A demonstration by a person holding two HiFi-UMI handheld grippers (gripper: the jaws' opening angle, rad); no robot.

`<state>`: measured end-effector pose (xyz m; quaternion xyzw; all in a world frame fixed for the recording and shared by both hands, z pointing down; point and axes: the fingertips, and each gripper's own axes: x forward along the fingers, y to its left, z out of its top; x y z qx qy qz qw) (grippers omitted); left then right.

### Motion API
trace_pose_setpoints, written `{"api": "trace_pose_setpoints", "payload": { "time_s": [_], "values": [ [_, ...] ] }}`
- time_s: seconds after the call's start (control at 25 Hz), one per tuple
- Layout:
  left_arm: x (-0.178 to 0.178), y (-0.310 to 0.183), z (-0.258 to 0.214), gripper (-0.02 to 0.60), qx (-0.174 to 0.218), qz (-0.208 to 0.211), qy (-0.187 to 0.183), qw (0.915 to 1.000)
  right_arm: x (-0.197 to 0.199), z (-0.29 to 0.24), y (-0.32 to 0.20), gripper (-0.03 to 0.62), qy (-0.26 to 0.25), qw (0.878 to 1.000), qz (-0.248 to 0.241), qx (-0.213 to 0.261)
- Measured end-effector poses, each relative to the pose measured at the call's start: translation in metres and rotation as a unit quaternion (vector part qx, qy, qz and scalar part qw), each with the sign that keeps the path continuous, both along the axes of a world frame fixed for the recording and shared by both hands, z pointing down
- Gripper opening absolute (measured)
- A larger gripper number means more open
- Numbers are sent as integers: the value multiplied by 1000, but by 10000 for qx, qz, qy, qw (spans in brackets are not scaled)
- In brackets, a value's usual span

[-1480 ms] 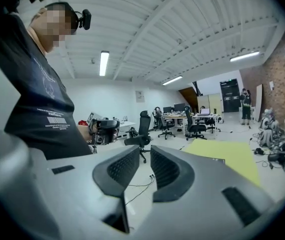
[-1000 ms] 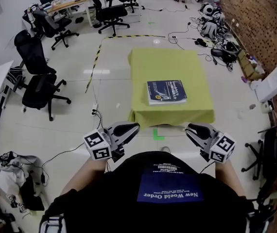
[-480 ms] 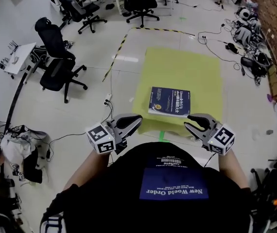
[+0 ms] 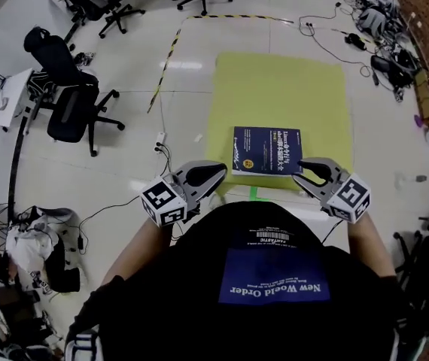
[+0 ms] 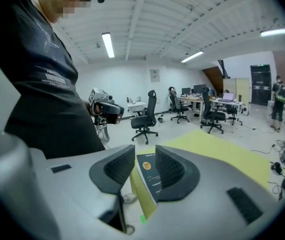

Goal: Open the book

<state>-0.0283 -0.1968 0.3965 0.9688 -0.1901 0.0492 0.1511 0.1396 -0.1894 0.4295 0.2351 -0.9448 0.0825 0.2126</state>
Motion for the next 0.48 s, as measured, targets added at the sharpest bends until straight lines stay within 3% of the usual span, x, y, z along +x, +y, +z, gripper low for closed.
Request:
{"api": "trace_pose_setpoints", "payload": {
  "time_s": [0.16,0.28,0.4,0.48],
  "values": [
    [-11,-38,20,8,204,621,-422,9970,-14,11,-22,109,429,9984,354,-86],
    [-12,-61,37,8,490,1199,-917,9873,-19,27,-29,124,909,9950,329,-250],
    [0,-66,62,8,871,1839,-1579,9663,-12,48,-30,145,1457,9886,90,-361],
    [14,-56,88,9,1056,2192,-2137,9461,0,67,-26,162,1747,9836,-180,-400]
  ]
}}
